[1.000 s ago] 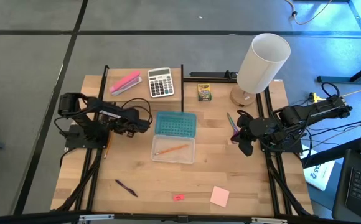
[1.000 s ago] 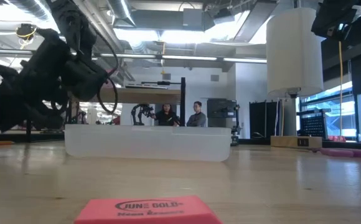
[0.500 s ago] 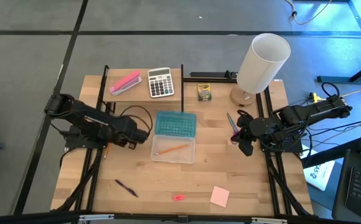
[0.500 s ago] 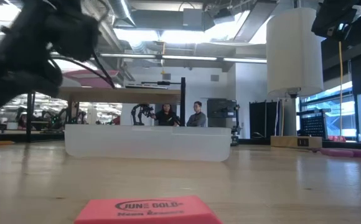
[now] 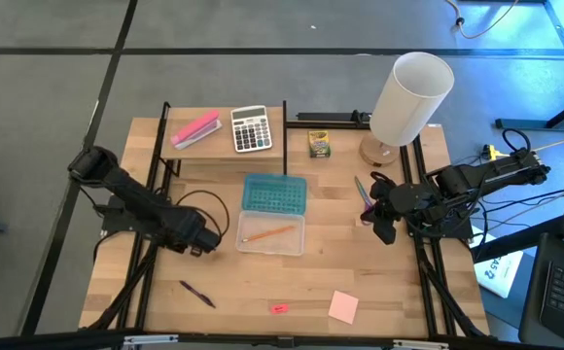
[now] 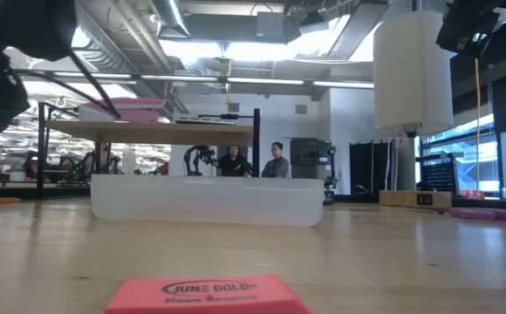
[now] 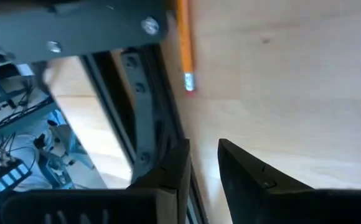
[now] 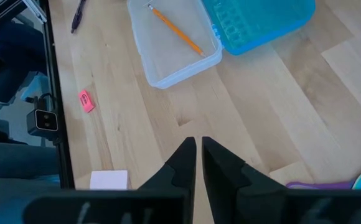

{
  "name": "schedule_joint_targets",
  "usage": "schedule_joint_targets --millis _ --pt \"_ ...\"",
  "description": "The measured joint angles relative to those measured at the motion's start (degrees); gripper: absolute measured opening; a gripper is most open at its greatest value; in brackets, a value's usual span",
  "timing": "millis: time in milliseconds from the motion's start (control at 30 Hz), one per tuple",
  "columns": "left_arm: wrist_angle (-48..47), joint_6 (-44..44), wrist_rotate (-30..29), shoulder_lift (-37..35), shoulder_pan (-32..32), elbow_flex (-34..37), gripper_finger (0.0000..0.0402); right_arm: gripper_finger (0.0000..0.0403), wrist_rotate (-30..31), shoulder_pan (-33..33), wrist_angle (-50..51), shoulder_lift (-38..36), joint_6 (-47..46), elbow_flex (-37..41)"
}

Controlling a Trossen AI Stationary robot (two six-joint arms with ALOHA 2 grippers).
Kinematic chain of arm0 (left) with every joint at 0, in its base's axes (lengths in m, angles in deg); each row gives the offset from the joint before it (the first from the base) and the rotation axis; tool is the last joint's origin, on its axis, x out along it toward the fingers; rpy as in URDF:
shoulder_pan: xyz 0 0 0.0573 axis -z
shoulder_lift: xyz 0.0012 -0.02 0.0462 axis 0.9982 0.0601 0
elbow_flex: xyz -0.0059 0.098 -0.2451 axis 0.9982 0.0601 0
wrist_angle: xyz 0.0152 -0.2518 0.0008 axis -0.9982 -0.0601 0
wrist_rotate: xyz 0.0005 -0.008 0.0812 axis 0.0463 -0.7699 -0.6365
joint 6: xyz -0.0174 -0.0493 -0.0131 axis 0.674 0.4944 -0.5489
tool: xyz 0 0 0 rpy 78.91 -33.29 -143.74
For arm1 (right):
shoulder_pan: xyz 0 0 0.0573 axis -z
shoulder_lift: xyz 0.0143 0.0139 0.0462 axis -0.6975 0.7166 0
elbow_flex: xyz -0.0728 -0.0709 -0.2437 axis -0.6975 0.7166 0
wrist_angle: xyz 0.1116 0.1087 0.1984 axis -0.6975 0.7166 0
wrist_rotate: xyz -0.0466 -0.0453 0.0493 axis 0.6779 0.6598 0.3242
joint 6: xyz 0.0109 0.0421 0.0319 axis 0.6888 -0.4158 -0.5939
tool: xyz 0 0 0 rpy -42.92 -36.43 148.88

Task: Pack school essentials
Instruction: Put the orange pencil into the blue supply box

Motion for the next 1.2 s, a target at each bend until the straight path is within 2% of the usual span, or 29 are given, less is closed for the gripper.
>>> schedule_joint_targets --millis 100,233,433,767,933,1033,1200 --pt "4.9 1.5 -0.6 0.0 1.1 1.6 0.0076 0.003 0.0 0.0 0.0 0.0 0.1 0.0" --pt "2.8 5.2 -2.7 0.0 1.9 2.3 0.0076 0.003 0.0 0.0 0.0 0.0 0.1 0.0" --pt "-0.9 5.2 -2.7 0.0 2.5 2.3 0.0076 0.003 0.0 0.0 0.0 0.0 0.1 0.0" --pt "0.5 4.8 -5.1 0.0 2.6 2.4 0.0076 0.003 0.0 0.0 0.0 0.0 0.0 0.0" --pt "5.4 6.6 -6.6 0.1 3.6 5.4 0.0076 0.003 0.0 0.0 0.0 0.0 0.0 0.0" --pt "5.0 8.6 -7.5 0.1 4.0 6.4 0.0076 0.003 0.0 0.0 0.0 0.0 -0.1 0.0" --pt "5.2 9.4 -6.3 0.1 4.3 7.5 0.0076 0.003 0.0 0.0 -0.1 0.0 -0.1 0.0"
